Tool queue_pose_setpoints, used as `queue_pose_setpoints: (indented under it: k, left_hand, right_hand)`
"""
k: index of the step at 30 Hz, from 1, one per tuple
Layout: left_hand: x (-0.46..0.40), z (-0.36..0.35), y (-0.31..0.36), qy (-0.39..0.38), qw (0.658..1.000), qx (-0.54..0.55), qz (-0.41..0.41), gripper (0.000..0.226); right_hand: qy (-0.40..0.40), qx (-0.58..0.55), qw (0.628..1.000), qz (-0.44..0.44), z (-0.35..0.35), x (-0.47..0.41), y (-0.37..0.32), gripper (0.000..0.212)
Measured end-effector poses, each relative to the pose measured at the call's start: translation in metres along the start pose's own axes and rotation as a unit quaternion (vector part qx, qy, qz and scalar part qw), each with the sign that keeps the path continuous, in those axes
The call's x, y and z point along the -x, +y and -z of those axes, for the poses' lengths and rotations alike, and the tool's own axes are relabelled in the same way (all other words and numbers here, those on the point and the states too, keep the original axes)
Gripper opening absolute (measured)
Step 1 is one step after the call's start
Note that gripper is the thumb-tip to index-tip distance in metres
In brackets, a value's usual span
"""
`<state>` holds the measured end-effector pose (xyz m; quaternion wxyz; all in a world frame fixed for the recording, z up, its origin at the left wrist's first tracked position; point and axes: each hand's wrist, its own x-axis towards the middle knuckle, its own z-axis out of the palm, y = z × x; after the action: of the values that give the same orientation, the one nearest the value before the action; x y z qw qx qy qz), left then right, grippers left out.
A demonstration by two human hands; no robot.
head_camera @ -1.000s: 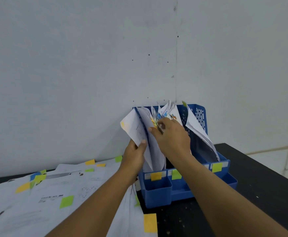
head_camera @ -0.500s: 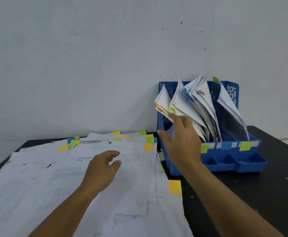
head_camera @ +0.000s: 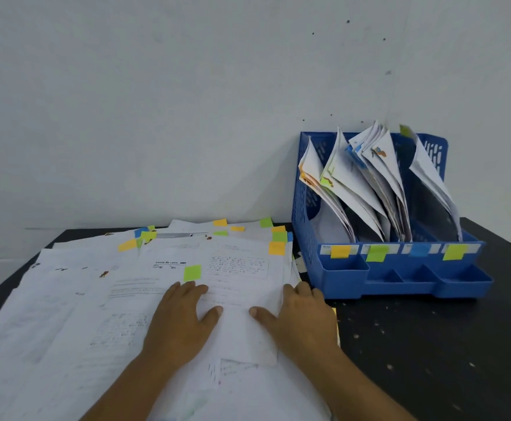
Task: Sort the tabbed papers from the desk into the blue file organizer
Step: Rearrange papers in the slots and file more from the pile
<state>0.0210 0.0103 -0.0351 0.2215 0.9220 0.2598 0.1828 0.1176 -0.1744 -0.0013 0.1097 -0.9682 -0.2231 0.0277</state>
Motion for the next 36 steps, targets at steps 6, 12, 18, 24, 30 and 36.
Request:
queue_pose_setpoints:
  k: [6, 12, 18, 24, 30, 36]
  left_hand:
    - [0.003, -0.002, -0.001, -0.004, 1.000, -0.028, -0.007, 0.073]
    - [0.004, -0.002, 0.001, -0.020, 0.999, -0.040, -0.008, 0.079]
    - [0.004, -0.003, 0.002, -0.014, 0.998, -0.052, -0.011, 0.060]
    - [0.005, 0.001, 0.004, -0.024, 0.997, -0.075, -0.002, 0.093]
    - [0.005, 0.014, 0.011, -0.086, 0.965, -0.210, 0.132, 0.088]
    - [0.011, 0.024, 0.011, -0.028, 0.977, -0.177, 0.112, 0.049]
  right_hand:
    - [-0.023, 0.027, 0.999, -0.006, -0.005, -0.004, -0.004, 0.080]
    - [-0.012, 0.033, 0.999, 0.007, -0.005, -0.007, -0.005, 0.065]
    - [0.014, -0.087, 0.996, 0.007, -0.004, -0.006, -0.007, 0.040]
    - [-0.005, -0.014, 1.000, -0.021, -0.003, -0.004, -0.009, 0.078]
    - [-0.023, 0.027, 0.999, -0.007, -0.005, -0.003, -0.006, 0.080]
    - [-0.007, 0.027, 1.000, -0.001, -0.008, -0.002, -0.004, 0.078]
